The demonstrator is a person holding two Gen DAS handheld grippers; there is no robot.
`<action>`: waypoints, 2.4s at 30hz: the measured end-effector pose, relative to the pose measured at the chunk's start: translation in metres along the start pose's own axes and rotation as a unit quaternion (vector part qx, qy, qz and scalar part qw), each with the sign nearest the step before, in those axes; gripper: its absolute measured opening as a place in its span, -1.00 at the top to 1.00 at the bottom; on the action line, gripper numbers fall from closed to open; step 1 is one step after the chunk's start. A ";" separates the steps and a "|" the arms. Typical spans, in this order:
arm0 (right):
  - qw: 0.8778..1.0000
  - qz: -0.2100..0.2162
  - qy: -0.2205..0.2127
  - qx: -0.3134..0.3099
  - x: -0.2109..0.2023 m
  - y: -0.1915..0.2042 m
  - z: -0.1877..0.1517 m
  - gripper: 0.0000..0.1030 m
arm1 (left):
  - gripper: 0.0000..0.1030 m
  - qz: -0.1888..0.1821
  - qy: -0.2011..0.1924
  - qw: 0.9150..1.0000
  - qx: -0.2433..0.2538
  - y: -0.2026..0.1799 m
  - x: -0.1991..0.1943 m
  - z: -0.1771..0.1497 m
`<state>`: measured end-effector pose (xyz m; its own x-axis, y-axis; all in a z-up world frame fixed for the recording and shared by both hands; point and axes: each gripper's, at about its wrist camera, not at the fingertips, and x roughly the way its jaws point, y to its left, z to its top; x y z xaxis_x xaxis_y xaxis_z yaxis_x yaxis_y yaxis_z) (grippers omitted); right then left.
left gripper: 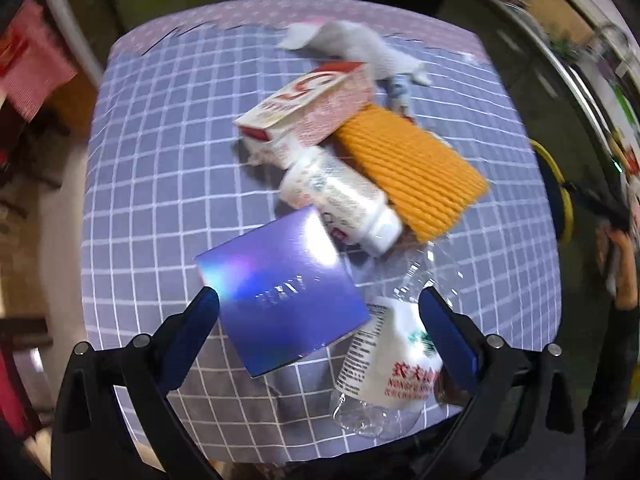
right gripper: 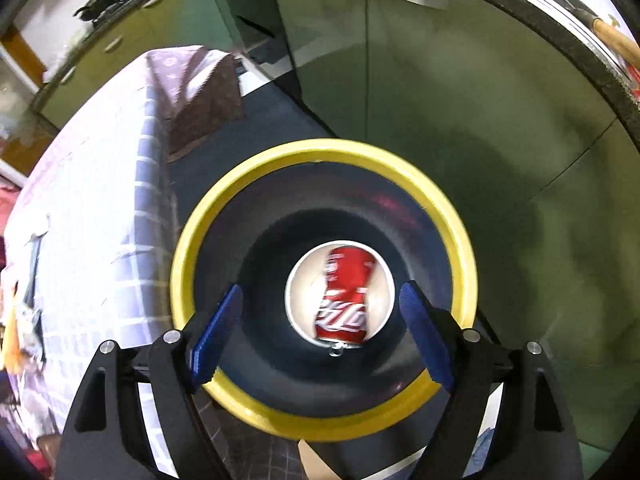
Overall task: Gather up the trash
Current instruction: 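Grasp the purple box with the left gripper, then carry the purple box over the bin and open the left gripper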
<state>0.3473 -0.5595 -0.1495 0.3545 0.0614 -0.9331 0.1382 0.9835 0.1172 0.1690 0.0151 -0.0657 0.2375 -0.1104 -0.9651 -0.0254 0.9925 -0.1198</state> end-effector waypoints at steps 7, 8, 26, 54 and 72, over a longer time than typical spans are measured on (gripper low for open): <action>0.999 0.042 0.007 -0.033 -0.011 0.016 -0.019 -0.56 | -0.84 0.068 0.020 0.993 -0.096 0.015 0.008 0.001; 0.998 0.046 0.008 -0.037 -0.014 0.019 -0.021 -0.56 | -0.84 0.065 0.030 0.992 -0.105 0.016 0.011 0.000; 0.992 0.103 0.007 -0.067 -0.032 0.033 -0.051 -0.57 | -0.41 0.076 0.068 0.987 -0.126 0.015 0.047 0.010; 0.987 0.089 -0.102 0.090 -0.162 -0.147 -0.165 -0.57 | -0.42 -0.096 -0.015 0.952 0.289 -0.402 0.019 0.072; 0.986 0.103 -0.082 0.102 -0.149 -0.152 -0.192 -0.57 | -0.58 -0.137 -0.043 0.944 0.296 -0.394 0.013 0.091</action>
<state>0.0960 -0.6853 -0.0938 0.5364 0.2113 -0.8171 0.2246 0.8975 0.3795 0.2699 -0.3722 -0.0098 0.2348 -0.3886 -0.8910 0.5904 0.7852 -0.1869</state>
